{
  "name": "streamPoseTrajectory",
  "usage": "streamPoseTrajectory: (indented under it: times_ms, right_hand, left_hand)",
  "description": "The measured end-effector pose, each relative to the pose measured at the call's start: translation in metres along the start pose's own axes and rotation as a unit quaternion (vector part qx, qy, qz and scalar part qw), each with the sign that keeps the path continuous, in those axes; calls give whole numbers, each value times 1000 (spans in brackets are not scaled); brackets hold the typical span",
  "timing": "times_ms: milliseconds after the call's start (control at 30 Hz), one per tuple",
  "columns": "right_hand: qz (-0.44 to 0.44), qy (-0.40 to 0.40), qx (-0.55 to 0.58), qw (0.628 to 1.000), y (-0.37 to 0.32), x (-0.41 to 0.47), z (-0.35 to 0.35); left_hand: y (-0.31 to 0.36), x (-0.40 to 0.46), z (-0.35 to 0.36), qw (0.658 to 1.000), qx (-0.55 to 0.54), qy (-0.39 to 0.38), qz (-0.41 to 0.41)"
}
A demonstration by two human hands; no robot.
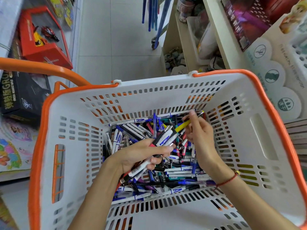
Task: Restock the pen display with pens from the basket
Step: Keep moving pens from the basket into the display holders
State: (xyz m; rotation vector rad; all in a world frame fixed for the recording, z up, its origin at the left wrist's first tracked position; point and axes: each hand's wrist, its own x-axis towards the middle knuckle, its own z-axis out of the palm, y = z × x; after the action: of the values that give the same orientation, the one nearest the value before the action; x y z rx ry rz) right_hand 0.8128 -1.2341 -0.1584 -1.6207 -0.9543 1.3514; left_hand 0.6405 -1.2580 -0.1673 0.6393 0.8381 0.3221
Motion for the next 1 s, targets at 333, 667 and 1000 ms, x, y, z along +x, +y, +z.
streamPoseTrajectory:
  times_ms: [333, 667, 1000]
  right_hand:
    - [-68, 16, 24, 997, -1, -5, -4]
    - [-89, -154, -171, 969, 14, -18, 2]
    - [-131, -201, -231, 943, 21, -27, 5]
  left_hand:
    - [-11, 9, -16, 919, -377, 102, 47]
    - [-10, 12, -12, 880, -456, 114, 72]
    - [-17, 15, -19, 924, -345, 155, 56]
